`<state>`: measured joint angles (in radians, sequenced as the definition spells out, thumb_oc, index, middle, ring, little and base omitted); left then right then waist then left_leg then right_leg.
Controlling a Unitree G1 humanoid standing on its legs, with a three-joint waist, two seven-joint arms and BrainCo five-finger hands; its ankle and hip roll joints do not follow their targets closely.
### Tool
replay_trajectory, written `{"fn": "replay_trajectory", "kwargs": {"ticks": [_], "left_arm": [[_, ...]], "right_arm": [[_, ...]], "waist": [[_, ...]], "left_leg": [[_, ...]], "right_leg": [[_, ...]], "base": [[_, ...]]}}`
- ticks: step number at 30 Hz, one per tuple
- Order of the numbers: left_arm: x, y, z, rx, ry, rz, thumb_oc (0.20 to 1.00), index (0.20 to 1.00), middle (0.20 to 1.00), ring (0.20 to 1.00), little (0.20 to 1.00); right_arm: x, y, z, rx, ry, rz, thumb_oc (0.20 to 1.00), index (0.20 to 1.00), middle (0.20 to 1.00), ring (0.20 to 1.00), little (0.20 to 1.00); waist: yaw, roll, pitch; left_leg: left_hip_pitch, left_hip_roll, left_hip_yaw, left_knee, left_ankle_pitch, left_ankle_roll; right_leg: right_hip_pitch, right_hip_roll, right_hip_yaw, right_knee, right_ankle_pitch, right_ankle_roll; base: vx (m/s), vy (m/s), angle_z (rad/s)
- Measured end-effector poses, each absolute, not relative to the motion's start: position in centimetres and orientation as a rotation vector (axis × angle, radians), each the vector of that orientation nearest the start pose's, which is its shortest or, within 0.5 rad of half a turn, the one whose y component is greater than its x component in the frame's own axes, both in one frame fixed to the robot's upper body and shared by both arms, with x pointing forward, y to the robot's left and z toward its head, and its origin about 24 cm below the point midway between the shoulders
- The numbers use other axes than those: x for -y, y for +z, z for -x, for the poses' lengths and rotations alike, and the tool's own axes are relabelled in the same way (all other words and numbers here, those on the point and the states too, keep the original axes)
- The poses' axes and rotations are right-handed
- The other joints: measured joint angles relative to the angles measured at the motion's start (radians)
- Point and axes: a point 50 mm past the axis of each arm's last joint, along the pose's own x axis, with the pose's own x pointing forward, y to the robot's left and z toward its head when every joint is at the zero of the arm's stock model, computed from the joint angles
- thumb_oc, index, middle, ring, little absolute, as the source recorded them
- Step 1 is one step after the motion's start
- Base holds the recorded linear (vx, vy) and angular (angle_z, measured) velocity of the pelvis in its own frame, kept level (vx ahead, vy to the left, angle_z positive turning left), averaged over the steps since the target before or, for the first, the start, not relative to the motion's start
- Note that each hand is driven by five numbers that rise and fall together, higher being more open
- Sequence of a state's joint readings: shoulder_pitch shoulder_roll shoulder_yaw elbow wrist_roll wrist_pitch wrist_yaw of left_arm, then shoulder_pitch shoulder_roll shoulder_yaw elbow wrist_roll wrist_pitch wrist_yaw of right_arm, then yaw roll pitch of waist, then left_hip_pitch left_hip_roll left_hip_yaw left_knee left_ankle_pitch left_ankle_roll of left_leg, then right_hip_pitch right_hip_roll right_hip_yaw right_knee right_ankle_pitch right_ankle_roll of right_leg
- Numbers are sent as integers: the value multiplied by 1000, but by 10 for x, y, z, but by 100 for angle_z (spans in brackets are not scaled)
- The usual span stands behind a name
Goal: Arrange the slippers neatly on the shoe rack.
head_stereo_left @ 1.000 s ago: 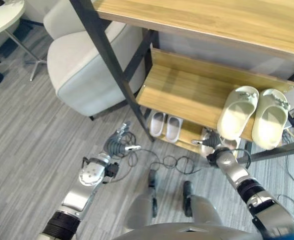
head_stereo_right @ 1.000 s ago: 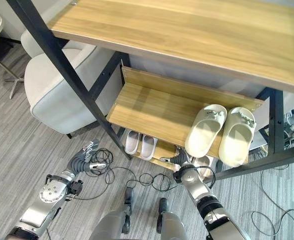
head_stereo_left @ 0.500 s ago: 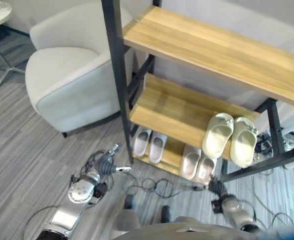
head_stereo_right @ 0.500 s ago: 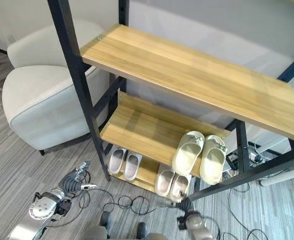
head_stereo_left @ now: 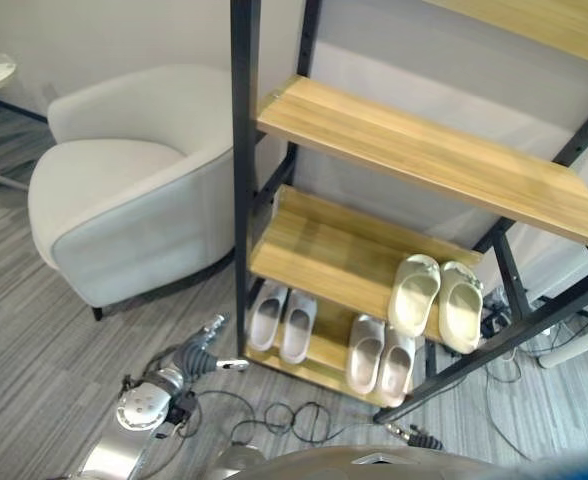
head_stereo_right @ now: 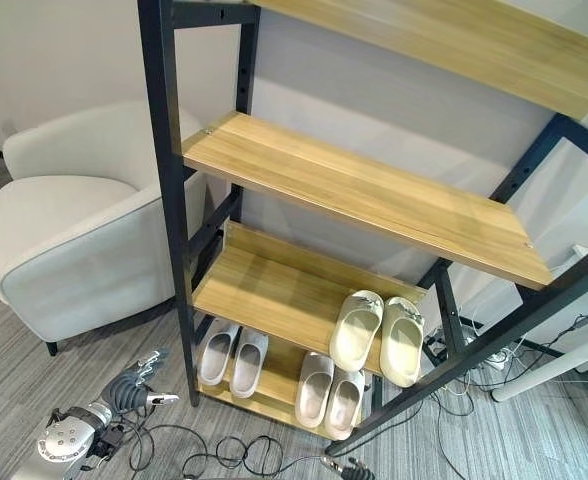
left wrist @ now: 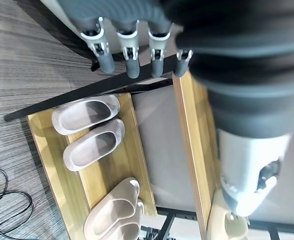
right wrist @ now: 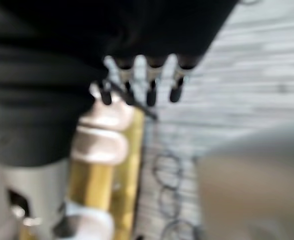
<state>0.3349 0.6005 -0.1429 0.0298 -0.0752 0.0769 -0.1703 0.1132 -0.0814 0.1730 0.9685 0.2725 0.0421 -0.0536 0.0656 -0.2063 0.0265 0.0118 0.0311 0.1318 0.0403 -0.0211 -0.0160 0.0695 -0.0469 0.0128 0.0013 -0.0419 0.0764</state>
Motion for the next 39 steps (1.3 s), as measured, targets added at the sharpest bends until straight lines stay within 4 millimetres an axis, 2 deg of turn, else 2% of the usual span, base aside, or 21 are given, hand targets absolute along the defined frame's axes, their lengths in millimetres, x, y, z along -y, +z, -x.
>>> {"fn": "replay_trajectory", "kwargs": {"ticks": [2,5,8,10,12,15,17,18,19,20,24,28,31,36,39], "left_arm": [[-244,-30,-158,-583,-394,-549,1000,1000,1000,1000,1000],[-252,-43,-146,-664,-472,-630,1000,1000,1000,1000,1000],[-274,-68,-119,-834,-469,-707,1000,1000,1000,1000,1000],[-293,-87,-96,-960,-419,-773,1000,1000,1000,1000,1000],[-302,-95,-82,-1037,-396,-815,1000,1000,1000,1000,1000],[-303,-114,-63,-1133,-351,-815,1000,1000,1000,1000,1000],[-301,-118,-64,-1137,-340,-816,1000,1000,1000,1000,1000],[-301,-121,-64,-1143,-327,-830,1000,1000,1000,1000,1000],[-304,-124,-62,-1171,-310,-838,1000,1000,1000,1000,1000],[-304,-127,-62,-1190,-284,-839,1000,1000,1000,1000,1000],[-303,-132,-61,-1209,-252,-838,1000,1000,1000,1000,1000],[-313,-136,-44,-1316,-226,-878,1000,1000,1000,1000,1000],[-317,-137,-39,-1343,-198,-895,1000,1000,1000,1000,1000],[-316,-137,-38,-1356,-201,-909,1000,1000,1000,1000,1000],[-310,-139,-42,-1333,-204,-898,1000,1000,1000,1000,1000]], "right_arm": [[170,-151,-118,-1030,-72,-23,1000,1000,1000,1000,1000],[183,-146,-128,-993,-59,55,1000,1000,1000,1000,1000],[200,-145,-124,-1003,-58,161,1000,1000,1000,1000,1000],[225,-137,-129,-973,-76,281,1000,1000,1000,1000,1000],[243,-130,-131,-948,-119,351,1000,1000,1000,1000,1000],[267,-121,-133,-927,-149,468,1000,1000,1000,1000,1000],[274,-117,-136,-917,-157,502,1000,1000,1000,1000,1000],[275,-116,-138,-909,-163,510,1000,1000,1000,1000,1000],[274,-116,-140,-904,-156,517,1000,1000,1000,1000,1000],[271,-118,-138,-915,-151,516,1000,1000,1000,1000,1000],[258,-128,-131,-954,-103,506,1000,1000,1000,1000,1000],[228,-136,-131,-952,-30,455,1000,1000,1000,1000,1000],[215,-138,-133,-945,13,440,1000,1000,1000,1000,1000],[212,-131,-148,-881,55,495,1000,1000,1000,1000,1000],[218,-115,-166,-777,90,611,1000,1000,1000,1000,1000]], "waist": [[-8,10,-9],[-17,24,-19],[-22,37,-33],[-25,30,-42],[-27,22,-51],[-24,32,-56],[-27,29,-57],[-28,29,-57],[-27,18,-61],[-28,16,-63],[-20,19,-66],[-18,1,-67],[-18,0,-67],[-19,1,-66],[-18,1,-66]], "left_leg": [[-3,-5,5,22,-12,7],[-20,-11,11,68,-40,16],[-28,-15,23,101,-66,27],[-28,-19,25,122,-81,33],[-18,-15,27,117,-84,37],[25,-7,23,76,-80,44],[27,-11,25,67,-76,50],[27,-17,25,67,-75,51],[25,-34,26,69,-74,50],[21,-43,21,81,-73,50],[4,-38,12,108,-73,51],[0,-40,9,113,-78,57],[0,-44,9,112,-81,61],[6,-48,9,105,-82,63],[9,-48,7,101,-82,63]], "right_leg": [[5,-8,4,1,-2,0],[6,-19,4,4,-2,0],[7,-28,12,9,5,12],[13,-29,14,14,7,14],[13,-30,10,33,21,26],[13,-18,0,72,54,52],[7,-23,-5,80,51,59],[6,-28,-5,79,43,63],[7,-43,-4,65,-2,67],[10,-50,-6,58,-14,36],[9,-46,-21,52,-13,35],[10,-50,-26,51,-14,33],[10,-55,-28,52,-13,35],[12,-59,-28,53,-5,43],[12,-59,-30,58,5,40]], "base": [[-22,134,-8],[22,112,-8],[35,66,-9],[58,77,-4],[20,61,-3],[-3,59,-15],[4,59,0],[1,59,-4],[-7,56,-3],[21,59,0],[11,48,7],[-4,30,2],[0,0,0],[14,9,0],[26,6,2]]}}
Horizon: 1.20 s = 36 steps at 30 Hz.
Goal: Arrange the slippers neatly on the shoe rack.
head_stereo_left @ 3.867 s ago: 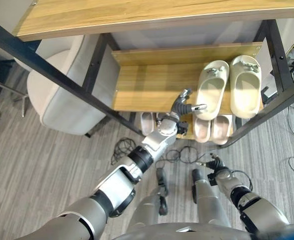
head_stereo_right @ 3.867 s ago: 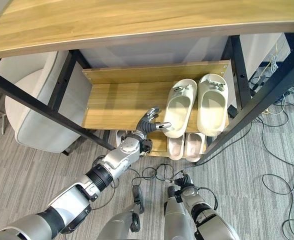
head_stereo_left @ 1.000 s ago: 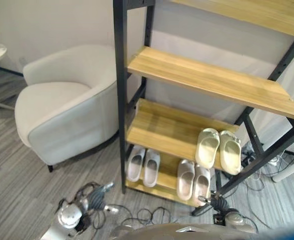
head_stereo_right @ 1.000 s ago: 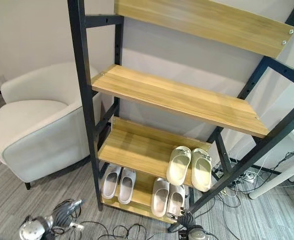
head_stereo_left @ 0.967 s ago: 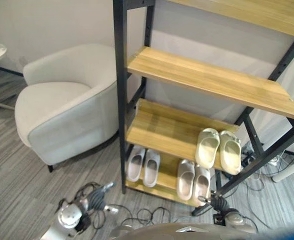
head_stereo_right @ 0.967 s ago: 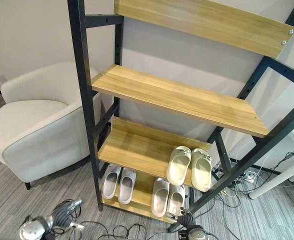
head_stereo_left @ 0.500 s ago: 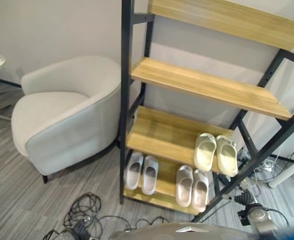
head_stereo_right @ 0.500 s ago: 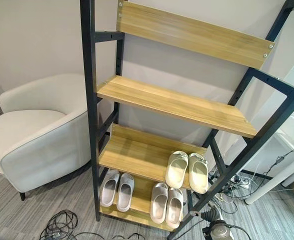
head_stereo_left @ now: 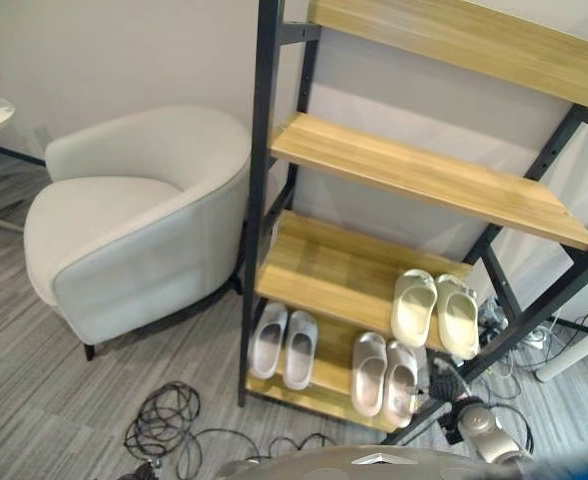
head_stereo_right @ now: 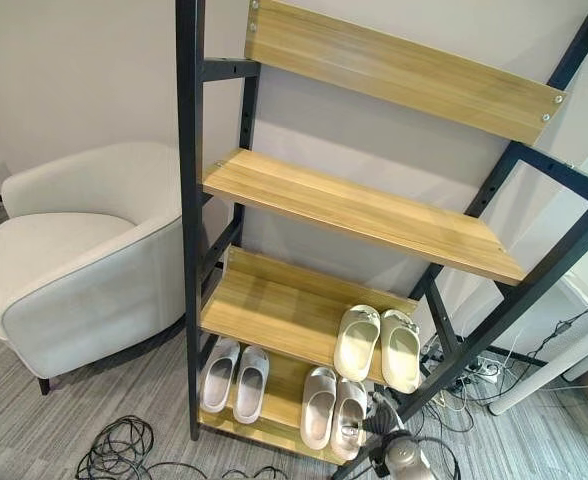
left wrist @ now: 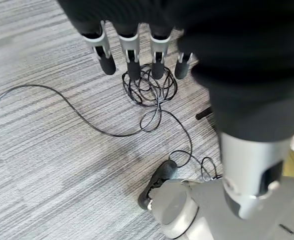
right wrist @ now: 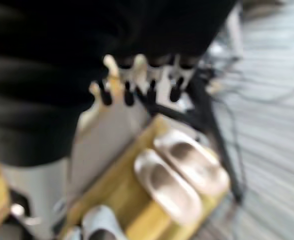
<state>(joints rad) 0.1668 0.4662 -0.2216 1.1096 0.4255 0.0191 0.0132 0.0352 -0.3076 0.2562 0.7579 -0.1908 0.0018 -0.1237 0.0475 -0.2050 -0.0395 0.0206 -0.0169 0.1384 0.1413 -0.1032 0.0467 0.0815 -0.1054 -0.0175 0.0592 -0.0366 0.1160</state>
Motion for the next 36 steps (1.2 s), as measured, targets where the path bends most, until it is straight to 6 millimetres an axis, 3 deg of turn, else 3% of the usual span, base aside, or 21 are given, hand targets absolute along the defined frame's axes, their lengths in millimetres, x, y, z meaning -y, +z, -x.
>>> {"fn": "replay_trajectory", "kwargs": {"ticks": [7,10,17,26,36], "left_arm": [[-281,-141,-65,-1191,-222,-848,1000,1000,1000,1000,1000],[-281,-141,-62,-1190,-225,-844,1000,1000,1000,1000,1000],[-280,-142,-51,-1212,-234,-822,1000,1000,1000,1000,1000],[-283,-138,-51,-1195,-208,-812,1000,1000,1000,1000,1000],[-282,-143,-48,-1222,-188,-808,1000,1000,1000,1000,1000]], "right_arm": [[258,-61,-200,-524,100,1005,1000,1000,1000,1000,1000],[255,-63,-199,-516,120,1035,1000,1000,1000,1000,1000],[254,-71,-187,-555,165,1053,1000,1000,1000,1000,1000],[229,-54,-203,-407,221,1065,1000,1000,1000,1000,1000],[229,-49,-212,-384,213,1078,1000,1000,1000,1000,1000]], "waist": [[-2,16,10],[-1,12,11],[0,26,20],[2,23,21],[-1,42,34]], "left_leg": [[57,0,-8,-100,39,10],[62,-9,-7,-106,50,1],[58,-6,-20,-112,53,-4],[51,-10,-41,-136,60,-1],[67,-10,-49,-212,106,-2]], "right_leg": [[-3,3,-3,42,12,23],[0,-3,-3,20,-26,10],[4,-1,-23,10,-29,2],[-4,-3,-37,28,-20,-7],[-22,0,-48,21,-16,-5]], "base": [[15,6,3],[14,14,-4],[3,17,5],[16,16,7],[9,3,2]]}}
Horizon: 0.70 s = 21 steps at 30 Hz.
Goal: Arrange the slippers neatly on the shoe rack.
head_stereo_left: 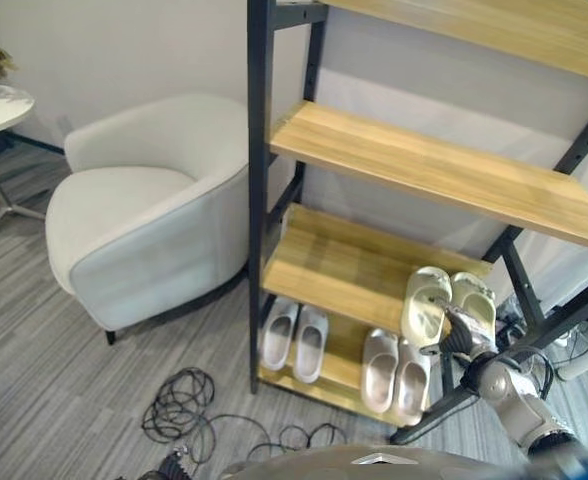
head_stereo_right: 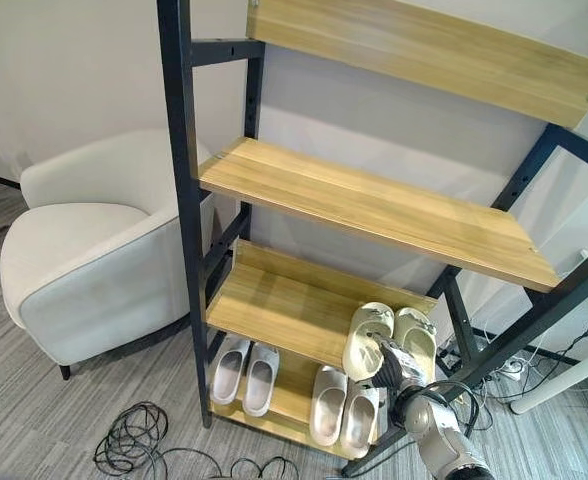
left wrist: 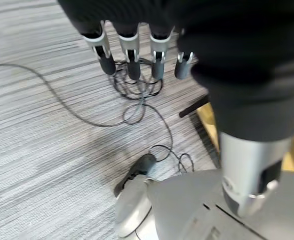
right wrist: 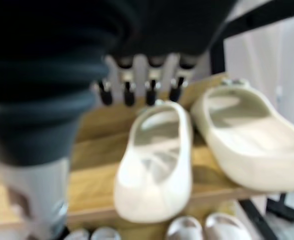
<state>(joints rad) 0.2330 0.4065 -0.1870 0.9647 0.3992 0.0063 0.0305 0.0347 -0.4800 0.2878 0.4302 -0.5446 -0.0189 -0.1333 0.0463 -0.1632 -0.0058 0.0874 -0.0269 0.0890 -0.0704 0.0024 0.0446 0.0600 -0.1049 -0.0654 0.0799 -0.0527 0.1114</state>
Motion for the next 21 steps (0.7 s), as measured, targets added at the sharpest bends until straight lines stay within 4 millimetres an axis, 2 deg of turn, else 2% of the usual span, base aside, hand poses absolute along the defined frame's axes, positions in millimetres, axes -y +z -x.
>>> {"fn": "replay_trajectory", "kwargs": {"ticks": [3,4,5,6,8,10,11,12,16,21], "left_arm": [[-282,-142,-52,-1210,-156,-783,1000,1000,1000,1000,1000],[-280,-141,-56,-1183,-133,-764,1000,1000,1000,1000,1000],[-280,-140,-55,-1175,-117,-761,1000,1000,1000,1000,1000],[-283,-140,-52,-1195,-124,-769,1000,1000,1000,1000,1000],[-283,-137,-54,-1154,-108,-759,1000,1000,1000,1000,1000],[-282,-141,-38,-1205,-127,-752,1000,1000,1000,1000,1000],[-282,-141,-39,-1209,-128,-751,1000,1000,1000,1000,1000],[-281,-141,-41,-1204,-125,-749,1000,1000,1000,1000,1000],[-280,-141,-45,-1188,-102,-722,1000,1000,1000,1000,1000],[-281,-141,-45,-1188,-96,-725,1000,1000,1000,1000,1000]], "right_arm": [[230,-49,-211,-389,213,1083,1000,1000,1000,1000,1000],[233,-26,-205,-317,189,1074,1000,1000,1000,1000,1000],[232,-14,-205,-243,189,1084,1000,1000,1000,1000,1000],[233,-11,-208,-230,185,1081,1000,1000,1000,1000,1000],[241,-20,-174,-267,209,1067,1000,1000,1000,1000,1000],[241,-60,-148,-441,345,1113,1000,1000,1000,1000,1000],[241,-70,-141,-488,385,1129,1000,1000,1000,1000,1000],[238,-79,-132,-527,437,1141,1000,1000,1000,1000,1000],[235,-79,-136,-508,449,1160,1000,1000,1000,1000,1000],[237,-79,-149,-491,402,1174,1000,1000,1000,1000,1000]], "waist": [[-4,7,4],[2,19,17],[-11,25,24],[-29,23,22],[-22,23,23],[-36,20,23],[-34,17,24],[-34,18,24],[-33,41,26],[-26,34,22]], "left_leg": [[7,1,-7,-25,16,-1],[0,-2,-18,-26,19,-1],[3,-2,-14,-25,22,-2],[5,1,-11,-25,22,-2],[0,3,-20,-25,24,-4],[-6,2,-10,-26,23,-2],[-11,-1,-7,-26,23,-2],[-22,-5,-6,-25,25,-4],[-37,0,-10,-20,36,-9],[-43,-1,-18,-24,37,-9]], "right_leg": [[-4,2,-4,1,1,1],[0,-1,-7,0,0,2],[-8,-1,-7,4,5,5],[-8,3,-6,7,7,7],[-17,1,-6,26,4,11],[-18,-1,-3,22,-3,12],[-21,-4,-2,17,-13,17],[-32,-5,-2,4,-19,5],[-50,0,-4,-3,-15,3],[-52,-1,-9,-3,-16,2]], "base": [[0,4,8],[-11,3,12],[-69,12,4],[-4,24,7],[-12,20,7],[-33,4,-18],[-2,0,-12],[6,1,-6],[0,0,0],[5,12,5]]}}
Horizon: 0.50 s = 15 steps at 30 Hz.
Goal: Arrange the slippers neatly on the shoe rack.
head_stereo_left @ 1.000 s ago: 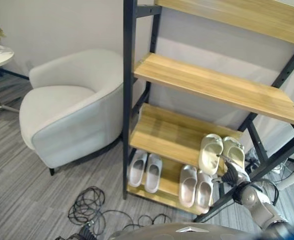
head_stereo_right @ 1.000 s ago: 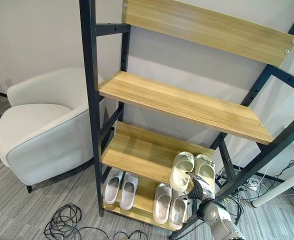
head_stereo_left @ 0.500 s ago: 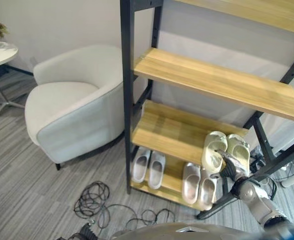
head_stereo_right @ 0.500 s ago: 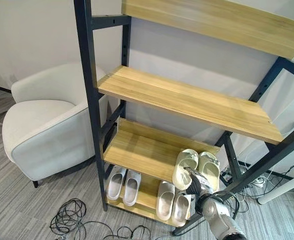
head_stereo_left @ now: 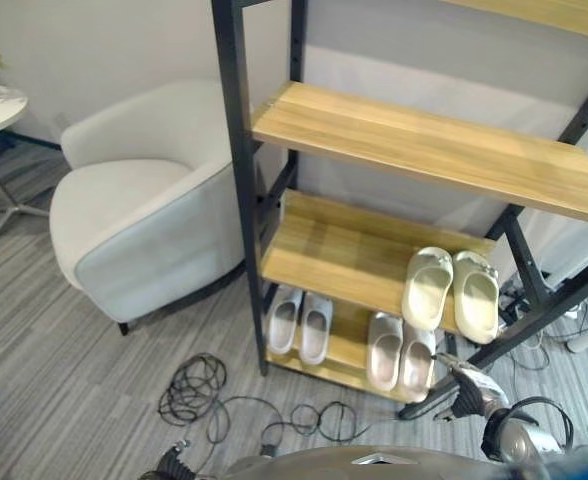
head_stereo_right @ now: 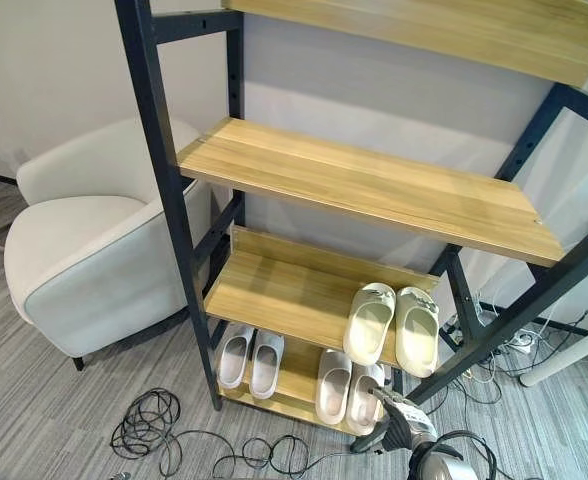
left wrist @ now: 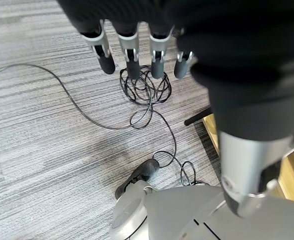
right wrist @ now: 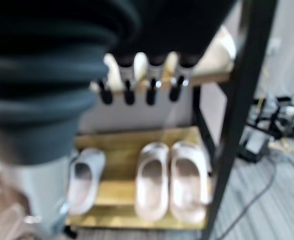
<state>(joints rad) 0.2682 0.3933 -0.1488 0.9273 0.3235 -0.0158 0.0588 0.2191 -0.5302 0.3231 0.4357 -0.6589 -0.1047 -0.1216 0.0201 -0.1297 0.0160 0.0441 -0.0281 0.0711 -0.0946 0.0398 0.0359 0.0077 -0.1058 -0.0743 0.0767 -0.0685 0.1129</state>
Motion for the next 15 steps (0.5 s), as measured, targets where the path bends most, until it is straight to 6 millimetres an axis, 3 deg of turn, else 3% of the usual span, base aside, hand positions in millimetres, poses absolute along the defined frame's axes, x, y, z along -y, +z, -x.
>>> {"fn": "replay_trajectory", "kwargs": {"ticks": [7,15], "left_arm": [[-282,-140,-50,-1169,-79,-737,1000,1000,1000,1000,1000],[-275,-141,-57,-1147,-70,-717,1000,1000,1000,1000,1000]], "right_arm": [[233,-66,-166,-396,341,1182,1000,1000,1000,1000,1000],[231,-57,-181,-336,309,1192,1000,1000,1000,1000,1000]], "waist": [[-5,1,0],[-3,23,12]], "left_leg": [[-15,-4,-18,-1,-1,2],[-14,8,-31,-2,1,4]], "right_leg": [[-7,-4,-21,5,14,-9],[-17,2,-26,38,24,7]], "base": [[1,9,8],[33,-2,5]]}}
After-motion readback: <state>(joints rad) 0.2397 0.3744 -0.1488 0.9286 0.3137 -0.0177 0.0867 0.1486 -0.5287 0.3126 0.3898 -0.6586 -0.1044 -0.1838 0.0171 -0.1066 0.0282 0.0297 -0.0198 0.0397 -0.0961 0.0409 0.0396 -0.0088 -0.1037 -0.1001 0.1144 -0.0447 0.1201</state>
